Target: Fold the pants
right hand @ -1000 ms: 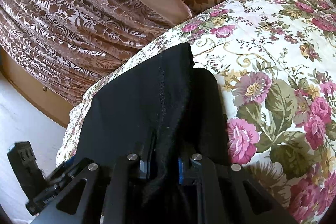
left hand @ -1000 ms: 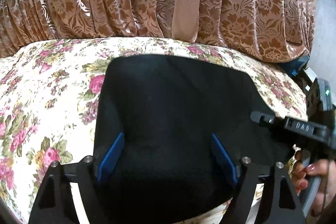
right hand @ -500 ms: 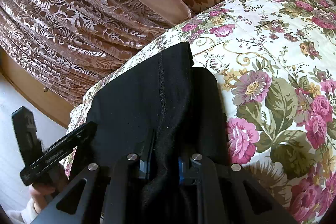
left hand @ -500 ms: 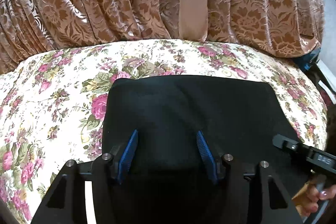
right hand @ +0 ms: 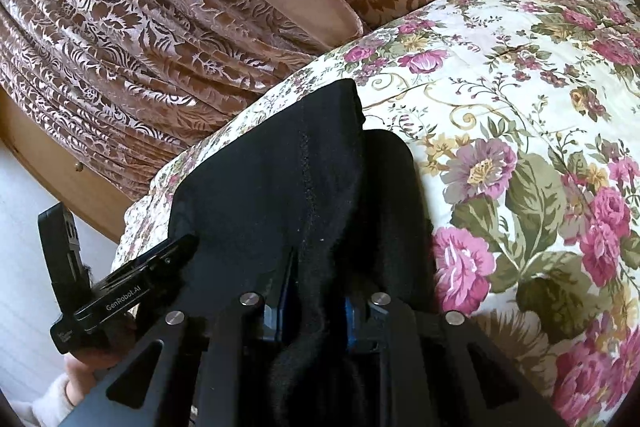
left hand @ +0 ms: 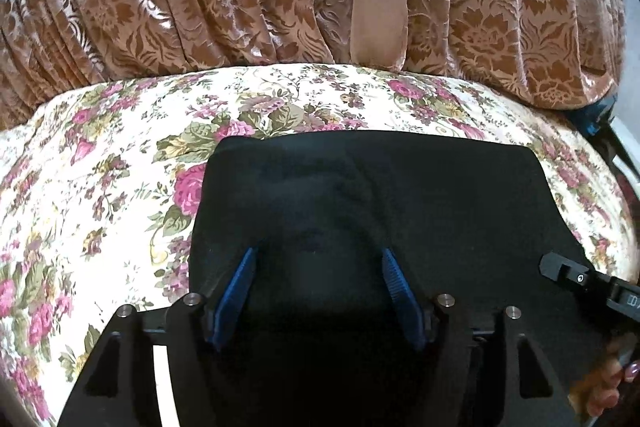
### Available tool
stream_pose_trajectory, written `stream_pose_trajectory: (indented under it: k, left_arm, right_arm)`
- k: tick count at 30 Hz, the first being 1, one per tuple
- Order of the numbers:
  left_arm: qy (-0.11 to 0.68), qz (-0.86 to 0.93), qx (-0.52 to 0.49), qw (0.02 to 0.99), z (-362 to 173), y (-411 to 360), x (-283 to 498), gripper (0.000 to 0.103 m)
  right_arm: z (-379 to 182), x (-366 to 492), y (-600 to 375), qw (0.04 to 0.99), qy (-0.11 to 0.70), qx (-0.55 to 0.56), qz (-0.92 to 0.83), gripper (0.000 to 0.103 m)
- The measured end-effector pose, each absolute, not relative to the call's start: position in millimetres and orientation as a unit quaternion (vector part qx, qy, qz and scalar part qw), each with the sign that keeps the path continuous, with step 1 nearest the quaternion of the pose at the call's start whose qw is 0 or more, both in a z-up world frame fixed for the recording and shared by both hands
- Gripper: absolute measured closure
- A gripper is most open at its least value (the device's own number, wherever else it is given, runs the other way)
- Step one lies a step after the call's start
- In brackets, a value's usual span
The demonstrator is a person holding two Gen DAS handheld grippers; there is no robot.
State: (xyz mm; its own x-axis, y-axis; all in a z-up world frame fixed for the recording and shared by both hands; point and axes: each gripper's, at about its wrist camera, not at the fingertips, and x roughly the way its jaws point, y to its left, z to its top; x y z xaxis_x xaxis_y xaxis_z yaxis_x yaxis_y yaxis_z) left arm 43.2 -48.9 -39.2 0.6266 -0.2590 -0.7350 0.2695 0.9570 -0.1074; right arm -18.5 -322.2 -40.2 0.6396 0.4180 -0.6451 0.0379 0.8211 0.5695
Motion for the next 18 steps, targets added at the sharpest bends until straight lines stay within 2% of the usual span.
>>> stream_pose_trajectory:
  k: [13,18]
  left_arm:
    - [0.414,-0.166,0.014,0.895,-34.9,-35.7,30.2,0.032]
    - [0.416,-0.182,-0.029,0.890,-28.7,-16.0,23.0,0.032]
  right_arm:
    - [-24.2,-26.2,-314.1,0.869,0.435,0.216,0.092,0.079]
    - [-13.2,-32.3,-317.1,0.874,0.433,0.204,0.079,0.078]
